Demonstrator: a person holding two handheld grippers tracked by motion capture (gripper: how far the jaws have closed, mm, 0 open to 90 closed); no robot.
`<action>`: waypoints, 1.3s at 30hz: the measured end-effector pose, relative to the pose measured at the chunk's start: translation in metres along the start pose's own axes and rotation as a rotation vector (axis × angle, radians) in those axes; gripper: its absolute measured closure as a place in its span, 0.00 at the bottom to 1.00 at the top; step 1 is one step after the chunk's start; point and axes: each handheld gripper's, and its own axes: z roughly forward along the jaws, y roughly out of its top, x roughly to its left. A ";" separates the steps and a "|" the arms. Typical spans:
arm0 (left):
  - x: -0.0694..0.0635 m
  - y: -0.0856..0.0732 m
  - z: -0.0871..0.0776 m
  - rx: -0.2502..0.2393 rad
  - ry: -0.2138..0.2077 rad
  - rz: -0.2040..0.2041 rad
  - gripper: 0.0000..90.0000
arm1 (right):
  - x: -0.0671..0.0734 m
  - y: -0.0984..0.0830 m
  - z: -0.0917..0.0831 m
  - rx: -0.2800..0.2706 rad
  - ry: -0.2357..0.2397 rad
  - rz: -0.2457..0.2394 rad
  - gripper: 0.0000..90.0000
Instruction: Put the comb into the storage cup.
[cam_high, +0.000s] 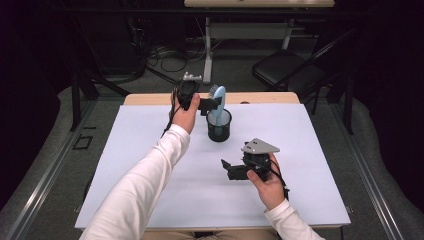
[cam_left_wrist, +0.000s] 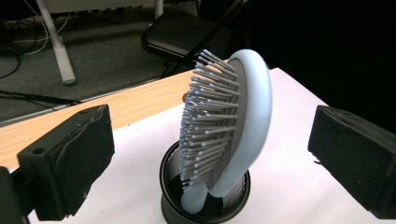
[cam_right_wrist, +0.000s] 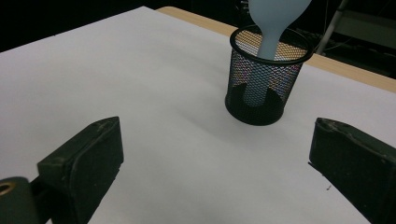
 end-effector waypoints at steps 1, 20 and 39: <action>0.000 -0.001 -0.001 -0.002 -0.004 -0.002 0.01 | 0.000 0.000 0.000 0.000 0.000 0.000 0.03; 0.009 -0.028 -0.037 0.012 -0.065 0.033 0.01 | -0.001 0.000 0.000 0.001 -0.006 0.004 0.03; 0.020 -0.065 -0.067 -0.026 -0.123 0.015 0.01 | -0.001 0.000 0.000 0.003 -0.010 0.003 0.03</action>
